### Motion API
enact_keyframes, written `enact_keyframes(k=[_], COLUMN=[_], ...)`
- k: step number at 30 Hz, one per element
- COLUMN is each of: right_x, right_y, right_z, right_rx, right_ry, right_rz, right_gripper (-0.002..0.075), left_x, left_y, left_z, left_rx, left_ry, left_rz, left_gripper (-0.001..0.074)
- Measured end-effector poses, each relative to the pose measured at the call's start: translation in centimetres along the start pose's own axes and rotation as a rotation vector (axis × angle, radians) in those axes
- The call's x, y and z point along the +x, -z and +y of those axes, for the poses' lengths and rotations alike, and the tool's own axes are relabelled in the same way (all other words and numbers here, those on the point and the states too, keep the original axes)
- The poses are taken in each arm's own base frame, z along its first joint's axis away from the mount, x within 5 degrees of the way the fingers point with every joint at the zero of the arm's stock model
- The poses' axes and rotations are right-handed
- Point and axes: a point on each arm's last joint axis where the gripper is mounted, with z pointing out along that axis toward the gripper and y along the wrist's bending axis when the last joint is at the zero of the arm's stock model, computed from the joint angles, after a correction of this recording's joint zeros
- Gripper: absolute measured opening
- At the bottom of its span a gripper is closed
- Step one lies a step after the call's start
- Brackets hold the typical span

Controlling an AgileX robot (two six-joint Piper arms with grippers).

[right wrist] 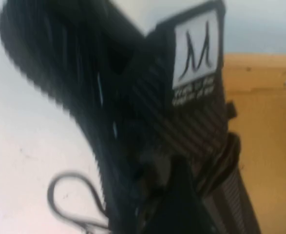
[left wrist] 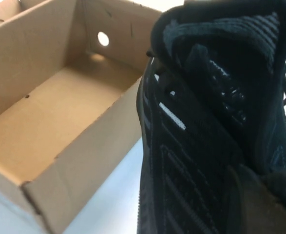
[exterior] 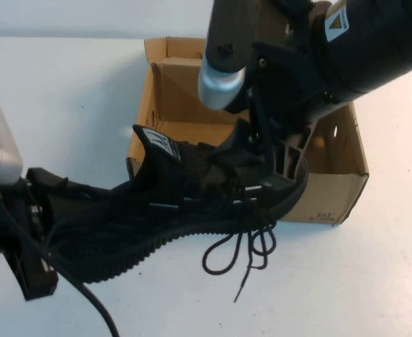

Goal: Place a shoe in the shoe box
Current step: Hand over the shoe

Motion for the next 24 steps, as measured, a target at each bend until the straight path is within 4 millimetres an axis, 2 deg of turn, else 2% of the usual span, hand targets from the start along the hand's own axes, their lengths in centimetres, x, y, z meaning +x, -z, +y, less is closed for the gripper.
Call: enact_keyframes(k=[7,14,20,24], right_x=[0.2,-1.1,-1.4,-1.3], right_y=[-0.9,-1.0,-2.3,-2.5], right_z=[-0.2,-1.3,-3.5,-4.0], right_rx=[-0.027,-0.025,-0.059,-0.100], right_ry=[0.015,0.030,-0.048,-0.084], right_rz=[0.048,0.049,0.001,-0.044], right_gripper=[0.0453,0.0452,0.0452,0.0452], left_x=[-2.9,-4.0,-4.5,-4.5], left_y=[0.6,-0.7,-0.7,-0.6], left_z=[2.3,4.8,5.0,4.8], left_rx=[-0.016,0.072,0.094,0.114], left_ry=[-0.079,-0.078,-0.113,-0.116], left_rz=[0.105,0.170,0.174,0.178], left_gripper=[0.0024,0.0024,0.0024,0.0024])
